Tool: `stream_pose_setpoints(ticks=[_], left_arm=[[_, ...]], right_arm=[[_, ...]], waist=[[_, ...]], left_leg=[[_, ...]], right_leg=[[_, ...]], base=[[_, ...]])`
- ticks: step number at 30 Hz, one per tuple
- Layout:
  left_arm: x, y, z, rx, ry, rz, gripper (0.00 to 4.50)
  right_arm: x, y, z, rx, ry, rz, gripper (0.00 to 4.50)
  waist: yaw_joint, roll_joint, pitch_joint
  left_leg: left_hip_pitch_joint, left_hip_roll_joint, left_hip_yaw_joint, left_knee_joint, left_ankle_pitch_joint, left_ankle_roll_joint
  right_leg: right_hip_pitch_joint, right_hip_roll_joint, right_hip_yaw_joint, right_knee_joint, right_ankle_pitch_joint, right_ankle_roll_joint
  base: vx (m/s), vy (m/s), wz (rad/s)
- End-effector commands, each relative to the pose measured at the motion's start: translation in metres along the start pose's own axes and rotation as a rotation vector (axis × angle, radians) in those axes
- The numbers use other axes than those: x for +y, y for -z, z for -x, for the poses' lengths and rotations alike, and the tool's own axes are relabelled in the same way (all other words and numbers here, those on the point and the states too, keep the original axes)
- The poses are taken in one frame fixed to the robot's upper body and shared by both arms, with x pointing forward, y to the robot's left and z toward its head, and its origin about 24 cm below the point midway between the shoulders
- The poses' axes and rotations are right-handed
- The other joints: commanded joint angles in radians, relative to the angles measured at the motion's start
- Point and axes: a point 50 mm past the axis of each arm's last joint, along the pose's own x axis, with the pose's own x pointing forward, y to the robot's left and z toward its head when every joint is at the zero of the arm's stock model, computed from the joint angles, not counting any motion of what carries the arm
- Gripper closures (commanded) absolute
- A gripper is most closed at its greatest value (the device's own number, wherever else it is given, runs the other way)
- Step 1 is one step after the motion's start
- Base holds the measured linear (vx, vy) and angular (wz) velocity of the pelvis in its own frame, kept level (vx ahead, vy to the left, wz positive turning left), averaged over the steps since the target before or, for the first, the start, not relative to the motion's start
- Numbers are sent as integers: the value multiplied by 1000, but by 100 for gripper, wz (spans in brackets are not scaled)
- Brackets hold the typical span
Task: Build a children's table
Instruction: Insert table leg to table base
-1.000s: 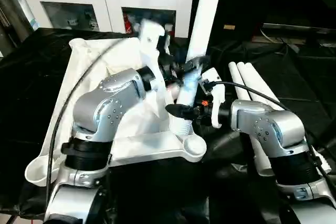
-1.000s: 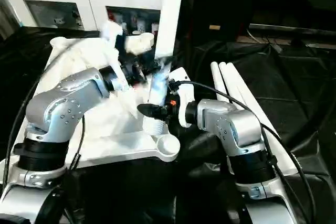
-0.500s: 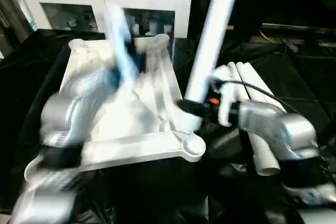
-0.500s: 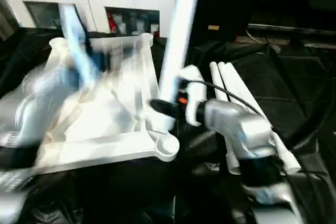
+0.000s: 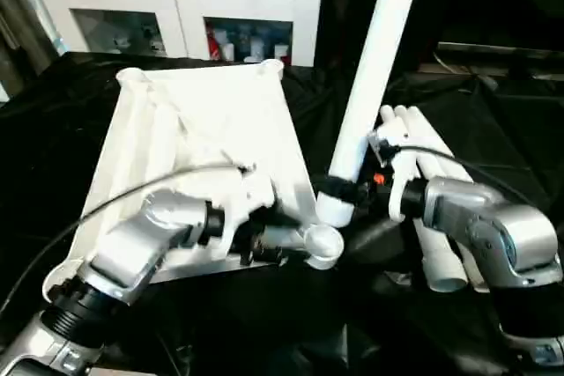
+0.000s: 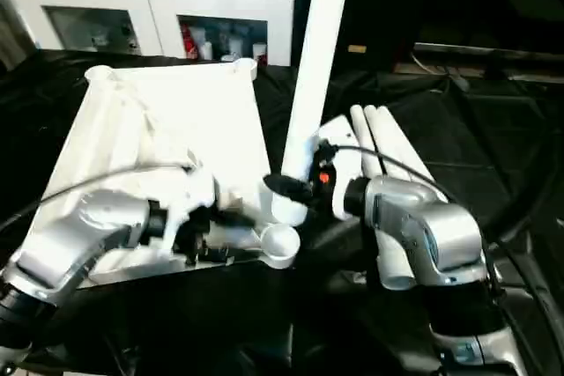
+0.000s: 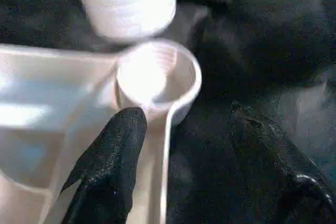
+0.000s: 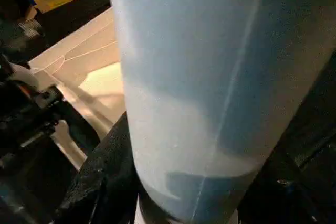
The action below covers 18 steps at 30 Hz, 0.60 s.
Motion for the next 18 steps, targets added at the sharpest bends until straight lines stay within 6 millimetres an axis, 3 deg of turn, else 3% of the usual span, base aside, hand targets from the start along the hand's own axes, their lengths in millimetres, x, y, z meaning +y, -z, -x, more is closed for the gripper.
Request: stream_pose_setpoints(ticks=[1, 4, 8, 9, 18], left_arm=[[1, 7, 1, 49, -22, 17, 184], [2, 10, 2, 83, -49, 22, 223], [3, 12, 5, 115, -69, 20, 235], [3, 13, 6, 118, -77, 26, 262], [4, 17, 8, 131, -101, 42, 323]], right_arm=[[5, -3, 1, -9, -10, 18, 259], [6, -1, 1, 0, -7, 22, 259], [7, 0, 0, 4, -8, 22, 259], [8, 0, -1, 5, -10, 22, 259], [8, 2, -2, 13, -13, 25, 259]], waist=[[-1, 10, -66], [-3, 12, -66], [-4, 13, -67], [-4, 13, -67], [-7, 11, -65]], left_leg=[[4, 27, -4, -69, -133, -31], [4, 27, -4, -69, -132, -29], [4, 26, -4, -68, -127, -25], [4, 26, -4, -68, -127, -24], [3, 26, -4, -69, -133, -20]], right_leg=[[55, -62, 60, -83, -94, -166], [55, -61, 59, -83, -88, -175], [54, -61, 59, -82, -74, -180], [55, -61, 59, -81, -72, -183], [54, -61, 58, -83, -87, -185]], base=[[0, 0, 0], [0, 0, 0], [0, 0, 0], [0, 0, 0], [0, 0, 0]])
